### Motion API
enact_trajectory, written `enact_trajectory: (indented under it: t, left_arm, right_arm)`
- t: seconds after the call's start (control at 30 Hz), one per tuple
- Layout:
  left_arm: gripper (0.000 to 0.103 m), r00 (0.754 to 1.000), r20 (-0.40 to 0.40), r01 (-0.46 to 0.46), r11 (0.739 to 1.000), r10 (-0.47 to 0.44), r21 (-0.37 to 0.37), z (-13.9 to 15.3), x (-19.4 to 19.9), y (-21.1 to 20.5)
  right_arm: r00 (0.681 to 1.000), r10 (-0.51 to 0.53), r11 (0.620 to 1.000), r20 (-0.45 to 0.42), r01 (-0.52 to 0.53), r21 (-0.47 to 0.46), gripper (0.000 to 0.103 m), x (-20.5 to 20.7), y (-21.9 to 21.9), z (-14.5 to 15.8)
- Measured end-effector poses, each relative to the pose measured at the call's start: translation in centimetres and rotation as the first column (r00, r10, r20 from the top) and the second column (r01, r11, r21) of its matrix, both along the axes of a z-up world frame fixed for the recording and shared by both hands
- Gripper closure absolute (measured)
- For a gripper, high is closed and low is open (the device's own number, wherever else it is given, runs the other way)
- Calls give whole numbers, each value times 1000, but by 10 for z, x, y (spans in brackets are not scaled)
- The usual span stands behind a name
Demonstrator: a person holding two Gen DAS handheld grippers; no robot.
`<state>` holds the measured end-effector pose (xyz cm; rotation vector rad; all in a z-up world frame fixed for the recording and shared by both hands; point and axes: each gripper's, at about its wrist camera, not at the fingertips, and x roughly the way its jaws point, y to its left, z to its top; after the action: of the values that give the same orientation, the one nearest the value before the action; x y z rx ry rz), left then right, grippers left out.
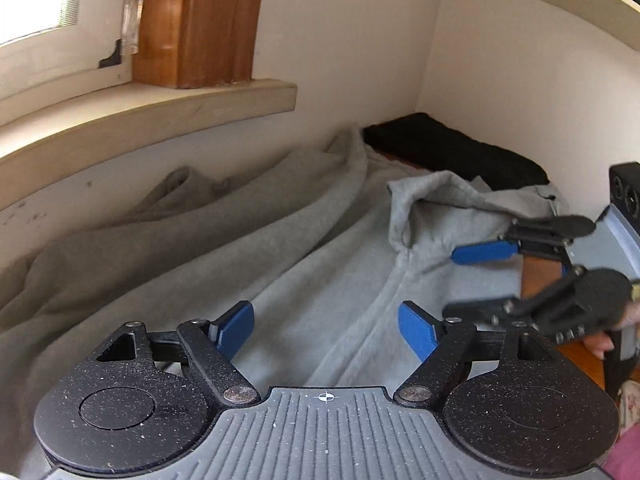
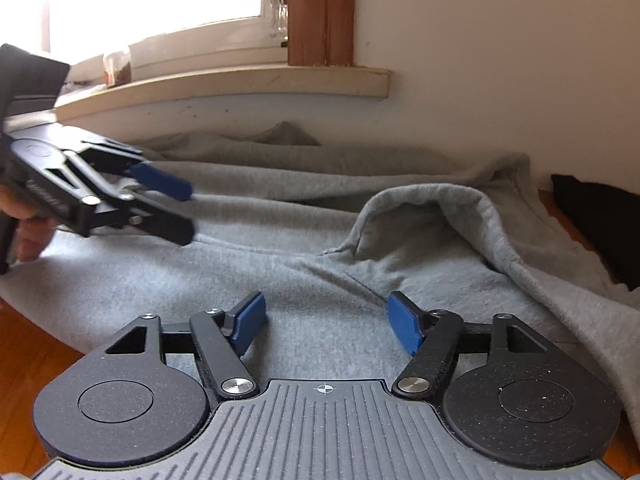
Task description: Fold clothes
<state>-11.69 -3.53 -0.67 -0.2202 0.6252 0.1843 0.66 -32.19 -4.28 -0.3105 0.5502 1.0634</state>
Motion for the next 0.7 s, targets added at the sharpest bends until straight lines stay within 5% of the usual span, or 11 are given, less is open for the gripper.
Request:
enact_trajectory:
  t: [0.6, 0.7]
  left_arm:
    - [10, 1000, -13, -5, 1000, 5, 15, -20, 72, -21]
    - [0, 1000, -27, 9, 1000, -8, 23, -21, 75, -23]
  right_arm:
    - [1000, 10, 1000, -4, -10, -2, 29, -6, 1, 1]
    - [1000, 10, 1000, -5, -10, -2, 29, -7, 1, 1]
